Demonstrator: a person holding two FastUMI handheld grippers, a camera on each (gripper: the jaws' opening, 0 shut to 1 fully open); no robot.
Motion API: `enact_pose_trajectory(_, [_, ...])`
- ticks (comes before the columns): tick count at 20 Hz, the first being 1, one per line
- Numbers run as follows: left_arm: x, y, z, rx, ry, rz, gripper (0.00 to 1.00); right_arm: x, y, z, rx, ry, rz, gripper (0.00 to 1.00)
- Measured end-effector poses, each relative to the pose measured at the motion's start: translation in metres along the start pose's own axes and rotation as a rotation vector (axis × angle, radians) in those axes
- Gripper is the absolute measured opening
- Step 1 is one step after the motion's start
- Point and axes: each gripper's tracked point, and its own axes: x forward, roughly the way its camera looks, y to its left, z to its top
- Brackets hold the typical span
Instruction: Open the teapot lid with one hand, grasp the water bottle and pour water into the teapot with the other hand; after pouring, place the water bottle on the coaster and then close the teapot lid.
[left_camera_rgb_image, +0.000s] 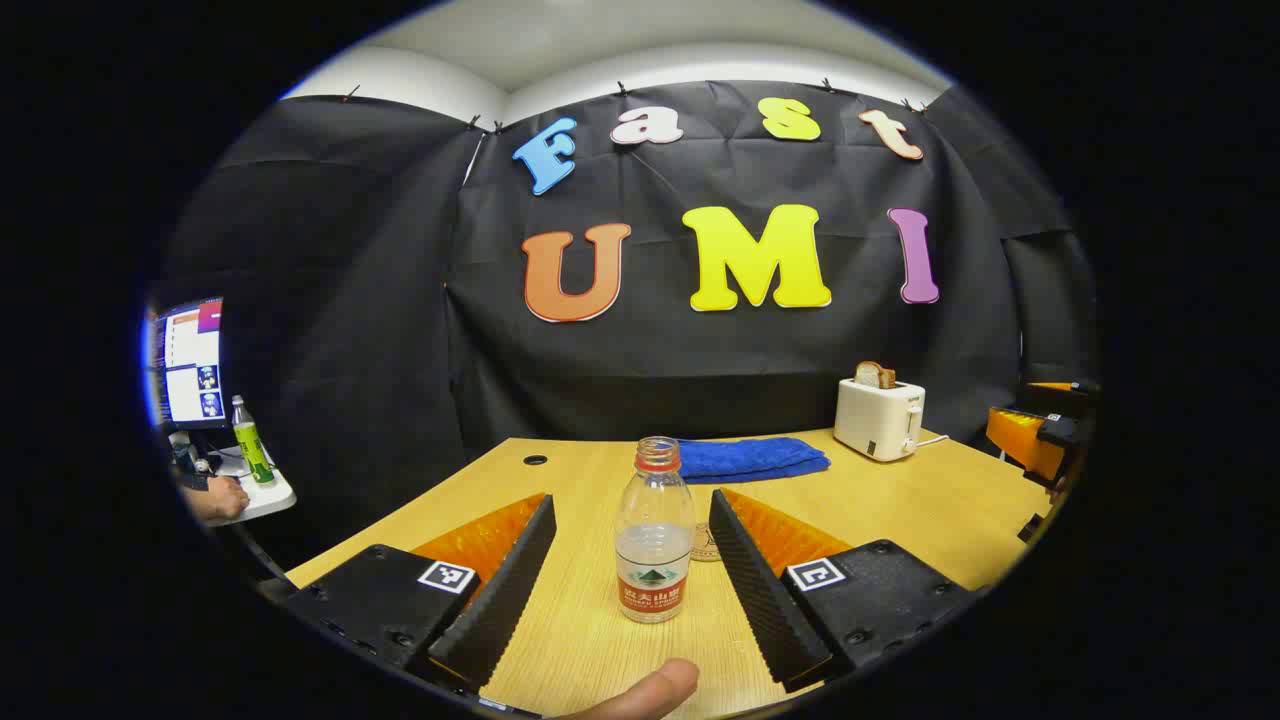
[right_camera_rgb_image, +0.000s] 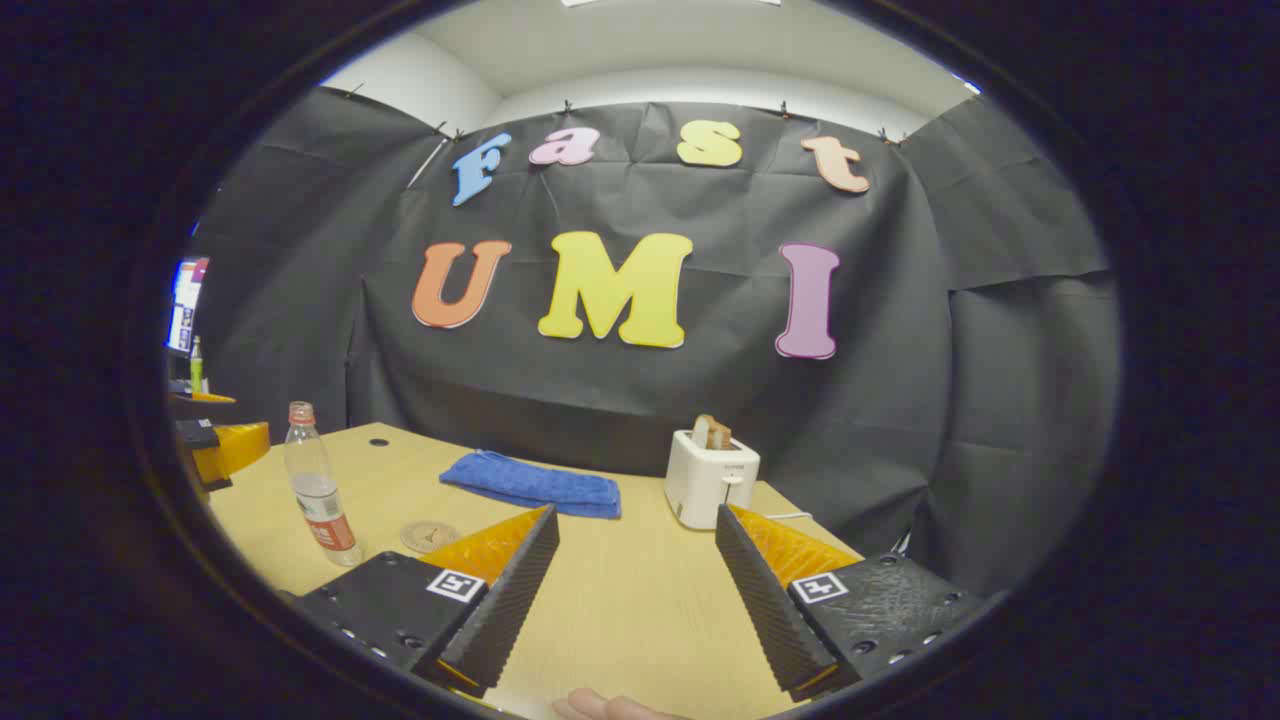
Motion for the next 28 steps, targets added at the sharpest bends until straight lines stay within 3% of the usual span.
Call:
enact_pose_trajectory(8, [0.007,0.01,-0.008,0.008,0.022,0.024,0.97,0.009,0.01,-0.01,-0.011,0.019,0.012,0.98])
enact_pose_trajectory(11, [0.006,0.014,-0.003,0.014,0.009,0.021,1.0,0.021,0.037,-0.026,0.035,0.029,0.068,0.98])
enact_pose_trajectory(14, [0.008,0.021,-0.002,0.009,0.004,0.025,0.97,0.037,0.073,-0.046,0.088,0.05,0.129,0.95])
enact_pose_trajectory(19, [0.012,0.034,-0.005,0.024,0.016,0.03,0.97,0.057,0.134,-0.063,0.064,0.077,0.186,0.97])
enact_pose_trajectory(25, [0.005,0.054,0.003,-0.035,0.013,0.043,0.97,0.078,0.162,-0.089,0.046,0.088,0.143,0.95])
enact_pose_trajectory(28, [0.001,0.059,0.01,-0.037,-0.012,0.046,0.97,0.088,0.166,-0.108,0.053,0.128,0.123,0.89])
